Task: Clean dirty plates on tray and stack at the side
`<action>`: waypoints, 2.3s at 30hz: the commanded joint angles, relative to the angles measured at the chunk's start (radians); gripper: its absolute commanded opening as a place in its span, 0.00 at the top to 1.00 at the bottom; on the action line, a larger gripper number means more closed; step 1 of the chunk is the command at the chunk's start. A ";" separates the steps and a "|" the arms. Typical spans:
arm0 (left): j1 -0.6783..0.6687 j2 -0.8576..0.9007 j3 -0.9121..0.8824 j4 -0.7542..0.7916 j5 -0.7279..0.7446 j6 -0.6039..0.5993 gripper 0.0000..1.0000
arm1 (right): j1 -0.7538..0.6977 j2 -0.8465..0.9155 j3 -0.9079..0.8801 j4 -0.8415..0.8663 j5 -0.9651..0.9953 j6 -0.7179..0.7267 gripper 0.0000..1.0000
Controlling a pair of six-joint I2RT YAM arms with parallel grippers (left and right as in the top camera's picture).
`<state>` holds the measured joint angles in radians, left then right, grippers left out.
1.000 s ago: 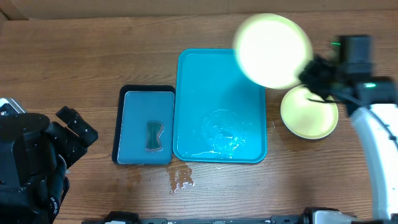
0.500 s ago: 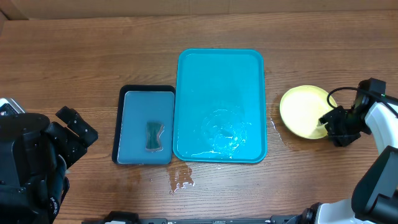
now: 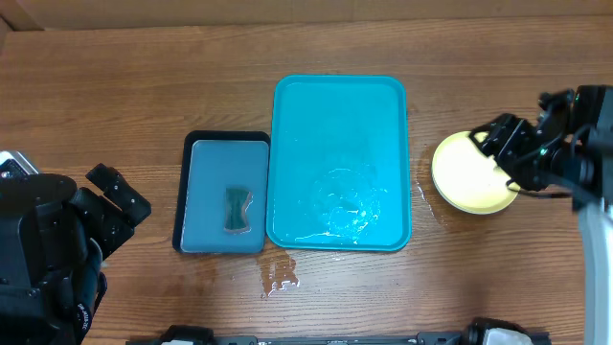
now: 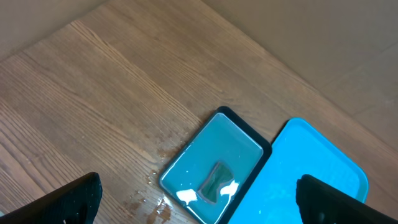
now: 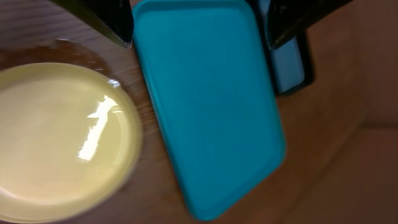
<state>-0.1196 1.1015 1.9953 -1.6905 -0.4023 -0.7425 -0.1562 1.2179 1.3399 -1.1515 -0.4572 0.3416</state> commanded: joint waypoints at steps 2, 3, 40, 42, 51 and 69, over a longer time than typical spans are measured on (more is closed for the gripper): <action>0.002 -0.002 0.002 0.001 -0.026 -0.021 0.00 | 0.134 -0.148 0.014 0.001 -0.069 -0.087 0.00; 0.002 -0.002 0.002 0.001 -0.026 -0.021 0.00 | 0.160 -0.172 0.014 -0.001 -0.069 -0.085 0.00; 0.002 -0.002 0.002 0.001 -0.026 -0.021 0.00 | 0.283 -0.753 -0.692 0.813 0.033 -0.104 0.00; 0.002 -0.002 0.002 0.001 -0.026 -0.021 0.00 | 0.271 -0.834 -0.747 0.804 0.050 -0.104 0.00; 0.002 -0.002 0.002 0.001 -0.026 -0.021 0.00 | 0.245 -1.111 -0.971 0.799 0.117 -0.104 0.00; 0.002 -0.002 0.002 0.001 -0.026 -0.021 0.00 | 0.248 -1.215 -1.332 1.146 0.145 -0.107 0.00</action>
<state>-0.1196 1.1015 1.9953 -1.6905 -0.4057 -0.7425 0.0925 0.0128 0.0208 -0.0368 -0.3439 0.2394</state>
